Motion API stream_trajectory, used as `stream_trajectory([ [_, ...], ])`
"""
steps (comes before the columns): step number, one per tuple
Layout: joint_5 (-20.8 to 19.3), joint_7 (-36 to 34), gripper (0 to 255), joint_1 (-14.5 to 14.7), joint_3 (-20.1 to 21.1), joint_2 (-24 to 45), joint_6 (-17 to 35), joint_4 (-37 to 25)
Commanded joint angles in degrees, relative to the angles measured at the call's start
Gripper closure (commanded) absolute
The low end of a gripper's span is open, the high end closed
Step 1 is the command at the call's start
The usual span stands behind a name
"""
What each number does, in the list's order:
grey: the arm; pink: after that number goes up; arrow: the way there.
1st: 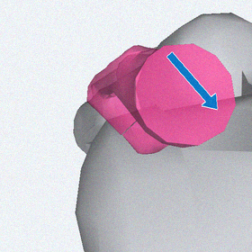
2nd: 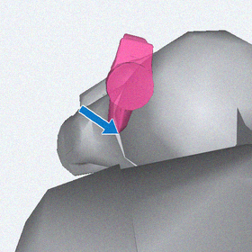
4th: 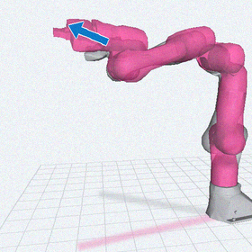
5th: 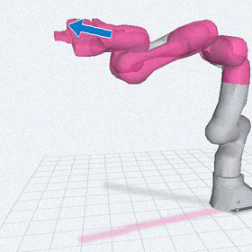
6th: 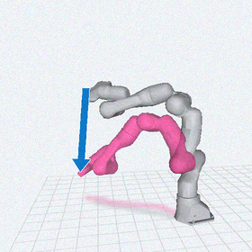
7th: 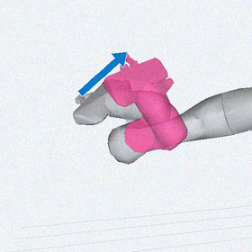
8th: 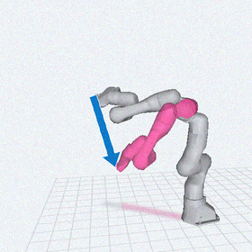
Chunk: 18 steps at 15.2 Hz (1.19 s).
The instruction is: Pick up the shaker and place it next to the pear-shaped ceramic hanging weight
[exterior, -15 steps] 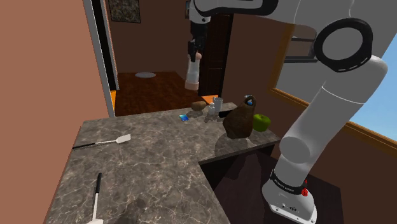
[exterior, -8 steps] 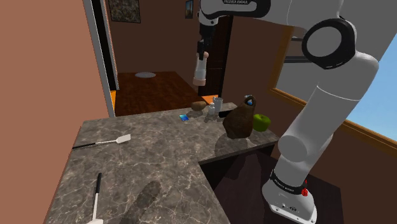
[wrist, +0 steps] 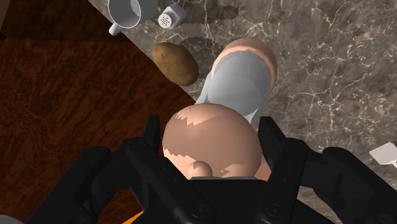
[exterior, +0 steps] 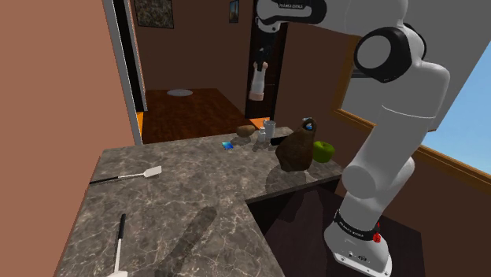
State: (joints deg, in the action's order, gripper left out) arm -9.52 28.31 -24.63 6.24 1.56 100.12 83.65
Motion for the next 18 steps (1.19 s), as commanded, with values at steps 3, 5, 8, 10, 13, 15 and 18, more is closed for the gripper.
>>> stream_trajectory([
  [3, 0.9, 5.4, 255, -2.6, -2.3, 6.9, -1.2, -8.9],
  [5, 1.0, 5.2, 255, -2.7, -2.3, 6.2, 0.7, -6.3],
  [8, 1.0, 4.9, 255, -2.8, -2.3, 5.2, 3.4, -2.6],
  [10, 1.0, 4.7, 255, -2.9, -2.3, 4.7, 5.1, -0.4],
  [13, 0.9, 4.4, 255, -3.0, -2.4, 4.0, 7.6, 2.8],
  [15, 0.9, 4.2, 255, -3.0, -2.4, 3.7, 9.3, 4.8],
  [18, 0.8, 3.9, 255, -3.0, -2.4, 3.3, 11.7, 7.6],
])
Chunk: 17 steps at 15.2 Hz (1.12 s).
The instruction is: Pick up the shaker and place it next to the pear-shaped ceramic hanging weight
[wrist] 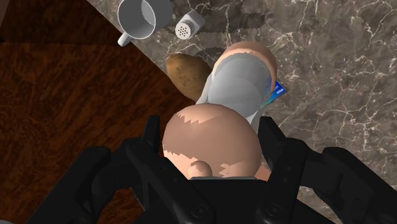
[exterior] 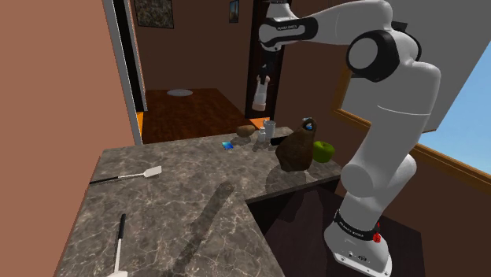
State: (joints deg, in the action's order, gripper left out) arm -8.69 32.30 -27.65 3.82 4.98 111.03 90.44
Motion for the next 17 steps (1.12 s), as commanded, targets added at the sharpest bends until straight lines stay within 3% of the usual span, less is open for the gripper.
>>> stream_trajectory([
  [1, -0.1, -0.2, 255, 0.0, 0.0, -0.2, 1.6, 1.7],
  [17, -1.0, -2.0, 255, -0.2, -0.2, 0.1, 13.7, 13.7],
])
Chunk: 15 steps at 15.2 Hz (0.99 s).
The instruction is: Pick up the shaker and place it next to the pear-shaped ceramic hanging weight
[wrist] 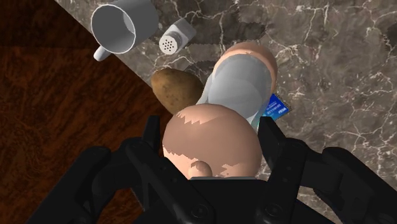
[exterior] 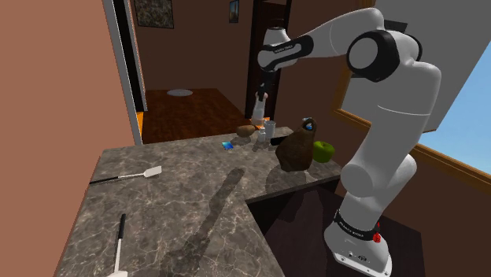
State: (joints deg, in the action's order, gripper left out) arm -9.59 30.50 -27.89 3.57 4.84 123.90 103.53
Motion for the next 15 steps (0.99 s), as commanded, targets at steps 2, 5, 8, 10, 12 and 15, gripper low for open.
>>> stream_trajectory([
  [2, -0.3, -0.5, 255, 0.0, 0.0, 0.5, 2.3, 1.8],
  [5, -0.6, -0.9, 255, 0.0, -0.1, 0.9, 4.4, 3.5],
  [8, -0.9, -1.3, 255, 0.0, -0.1, 1.5, 6.6, 5.1],
  [10, -1.2, -1.6, 255, 0.0, -0.2, 2.0, 8.0, 6.1],
  [12, -1.4, -1.9, 255, 0.0, -0.2, 2.5, 9.4, 7.0],
  [15, -1.8, -2.4, 255, 0.0, -0.3, 3.3, 11.5, 8.3],
])
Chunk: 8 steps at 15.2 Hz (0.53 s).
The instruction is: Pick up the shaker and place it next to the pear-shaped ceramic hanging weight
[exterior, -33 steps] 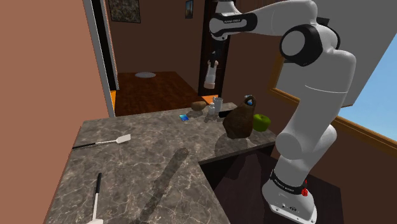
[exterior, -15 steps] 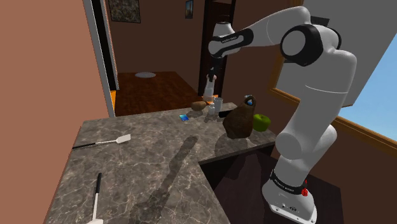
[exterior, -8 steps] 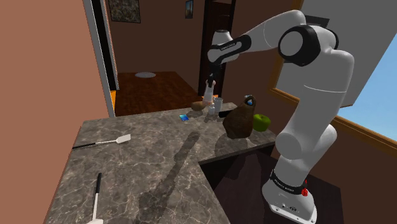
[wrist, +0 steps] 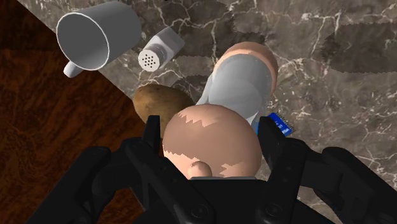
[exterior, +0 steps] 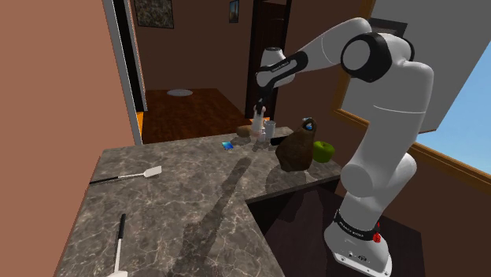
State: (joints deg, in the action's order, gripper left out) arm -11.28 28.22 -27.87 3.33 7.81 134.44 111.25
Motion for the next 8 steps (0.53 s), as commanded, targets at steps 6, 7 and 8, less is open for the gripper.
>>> stream_trajectory([
  [6, -1.1, -1.3, 255, 0.0, -0.3, 2.2, 5.1, 2.9],
  [7, -1.3, -1.5, 255, 0.0, -0.3, 2.6, 5.8, 3.2],
  [8, -1.5, -1.6, 255, 0.0, -0.4, 2.9, 6.4, 3.6],
])
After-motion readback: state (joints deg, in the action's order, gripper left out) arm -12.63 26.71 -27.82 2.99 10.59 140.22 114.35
